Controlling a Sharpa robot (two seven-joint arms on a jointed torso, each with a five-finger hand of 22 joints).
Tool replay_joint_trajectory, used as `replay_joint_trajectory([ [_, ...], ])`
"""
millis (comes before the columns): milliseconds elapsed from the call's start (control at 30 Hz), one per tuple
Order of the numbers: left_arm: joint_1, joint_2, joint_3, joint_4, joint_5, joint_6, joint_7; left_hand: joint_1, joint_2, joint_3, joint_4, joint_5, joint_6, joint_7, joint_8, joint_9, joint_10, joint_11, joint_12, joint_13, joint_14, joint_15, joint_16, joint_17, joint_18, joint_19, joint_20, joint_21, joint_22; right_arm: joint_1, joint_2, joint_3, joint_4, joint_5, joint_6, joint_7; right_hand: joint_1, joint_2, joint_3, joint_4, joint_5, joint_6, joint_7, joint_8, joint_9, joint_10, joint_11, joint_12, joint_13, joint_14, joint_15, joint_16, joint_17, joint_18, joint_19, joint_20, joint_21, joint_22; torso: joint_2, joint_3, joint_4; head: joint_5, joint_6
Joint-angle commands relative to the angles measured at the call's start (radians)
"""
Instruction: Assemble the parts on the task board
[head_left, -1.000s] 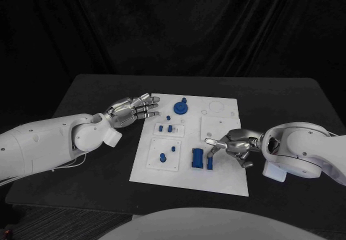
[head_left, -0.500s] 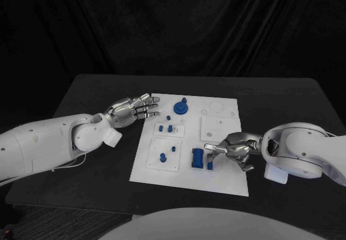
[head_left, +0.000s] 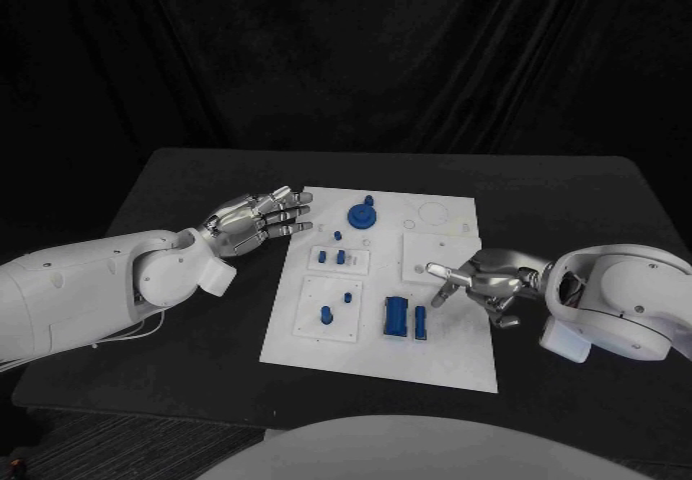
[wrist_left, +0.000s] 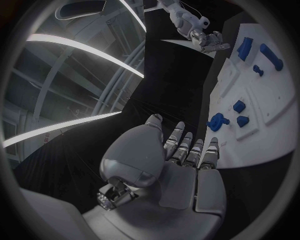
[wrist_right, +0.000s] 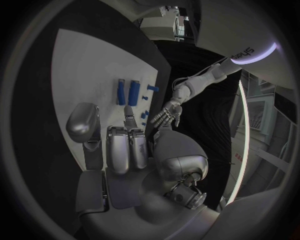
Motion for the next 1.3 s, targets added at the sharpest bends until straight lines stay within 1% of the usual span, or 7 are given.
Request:
replay_joint_trajectory([
  [33, -0.002, -0.004, 0.001, 0.007, -0.001, -0.023, 0.076, 0.003, -0.007, 0.000, -0.008, 0.005, 0.011, 0.022, 0.009, 0.001, 0.017, 0.003, 0.014, 0.003, 0.013, 0.004, 0.009, 0.002, -0.005, 0.012, 0.000, 0.007, 0.003, 0.027, -0.011, 0.002, 0.004, 0.141, -0.164, 0.184, 0.005, -0.001, -0.009, 0.004, 0.005, 0.026, 0.000, 0.009, 0.002, 0.106, 0.005, 0.003, 0.263, 0.081, 0.006, 0.007, 0.128, -0.004, 0.011, 0.001, 0.028, 0.133, -0.001, 0.0000, 0.0005, -0.003, 0.000],
  [200, -0.002, -0.001, 0.001, 0.008, -0.001, -0.027, 0.090, 0.002, -0.005, 0.001, -0.010, 0.006, 0.016, 0.023, 0.012, 0.001, 0.030, 0.006, 0.024, 0.005, 0.022, 0.004, 0.016, 0.004, -0.007, 0.016, 0.000, 0.010, 0.005, 0.057, -0.019, 0.002, 0.002, 0.175, -0.228, 0.260, 0.007, -0.004, -0.014, 0.003, 0.012, 0.044, 0.002, 0.013, 0.002, 0.106, 0.007, 0.003, 0.263, 0.082, 0.008, 0.009, 0.132, -0.007, 0.015, 0.003, 0.049, 0.138, -0.005, 0.0007, 0.0002, -0.008, 0.000],
  [367, -0.002, 0.008, 0.001, 0.003, -0.001, -0.027, 0.095, 0.002, -0.005, 0.001, -0.010, 0.006, 0.015, 0.024, 0.011, 0.001, 0.030, 0.007, 0.024, 0.005, 0.023, 0.004, 0.016, 0.004, -0.007, 0.017, 0.000, 0.010, 0.006, 0.065, -0.014, 0.002, -0.010, 0.004, -0.163, 0.222, -0.005, -0.016, -0.030, 0.005, -0.042, -0.006, -0.002, -0.031, -0.022, 0.106, 0.003, 0.003, 0.263, 0.082, 0.006, 0.011, 0.136, -0.007, 0.015, 0.003, 0.054, 0.138, -0.012, 0.0029, -0.0031, -0.001, 0.000],
  [533, -0.002, 0.013, 0.001, 0.001, -0.001, -0.028, 0.101, 0.002, -0.005, 0.002, -0.010, 0.006, 0.015, 0.024, 0.012, 0.001, 0.032, 0.007, 0.026, 0.006, 0.023, 0.004, 0.017, 0.005, -0.007, 0.018, 0.000, 0.011, 0.007, 0.039, -0.002, 0.002, -0.018, -0.214, -0.039, 0.157, -0.040, -0.039, -0.033, 0.006, -0.048, -0.051, -0.015, -0.063, -0.041, 0.106, -0.007, 0.003, 0.263, 0.083, -0.002, 0.014, 0.143, -0.008, 0.015, -0.003, 0.063, 0.140, -0.019, 0.0030, -0.0046, 0.004, 0.000],
  [633, -0.002, 0.013, 0.001, 0.001, -0.001, -0.028, 0.103, 0.001, -0.004, 0.001, -0.009, 0.006, 0.015, 0.024, 0.011, 0.001, 0.033, 0.007, 0.027, 0.006, 0.023, 0.004, 0.017, 0.005, -0.007, 0.018, 0.000, 0.011, 0.007, 0.023, 0.008, 0.002, -0.023, -0.300, -0.006, 0.143, -0.051, -0.045, -0.032, 0.006, -0.048, -0.066, -0.024, -0.069, -0.046, 0.106, -0.012, 0.003, 0.263, 0.083, -0.006, 0.015, 0.146, -0.008, 0.014, -0.006, 0.064, 0.140, -0.022, 0.0027, -0.0035, 0.006, 0.000],
  [833, -0.002, 0.011, 0.001, 0.001, -0.001, -0.029, 0.104, 0.001, -0.004, 0.002, -0.009, 0.006, 0.013, 0.023, 0.011, 0.001, 0.033, 0.007, 0.027, 0.006, 0.023, 0.004, 0.017, 0.004, -0.007, 0.017, 0.000, 0.010, 0.006, -0.001, 0.020, 0.002, -0.030, -0.484, 0.005, 0.152, -0.066, -0.047, -0.030, 0.004, -0.047, -0.155, -0.049, -0.075, -0.055, 0.106, -0.031, 0.003, 0.263, 0.086, -0.021, 0.020, 0.163, -0.010, 0.017, -0.019, 0.080, 0.143, -0.020, 0.0033, -0.0038, 0.009, 0.000],
  [1300, -0.002, 0.016, 0.001, -0.006, -0.001, -0.022, 0.092, 0.000, 0.000, 0.003, -0.008, 0.006, 0.013, 0.022, 0.011, 0.001, 0.034, 0.008, 0.027, 0.006, 0.023, 0.004, 0.017, 0.004, -0.008, 0.017, 0.000, 0.010, 0.005, -0.030, 0.031, 0.002, -0.038, -0.591, 0.041, 0.148, -0.067, -0.049, -0.030, 0.004, -0.047, -0.114, -0.053, -0.063, -0.048, 0.106, -0.036, 0.003, 0.263, 0.087, -0.028, 0.023, 0.170, -0.012, 0.019, -0.025, 0.091, 0.146, -0.019, 0.0030, -0.0047, 0.008, 0.000],
])
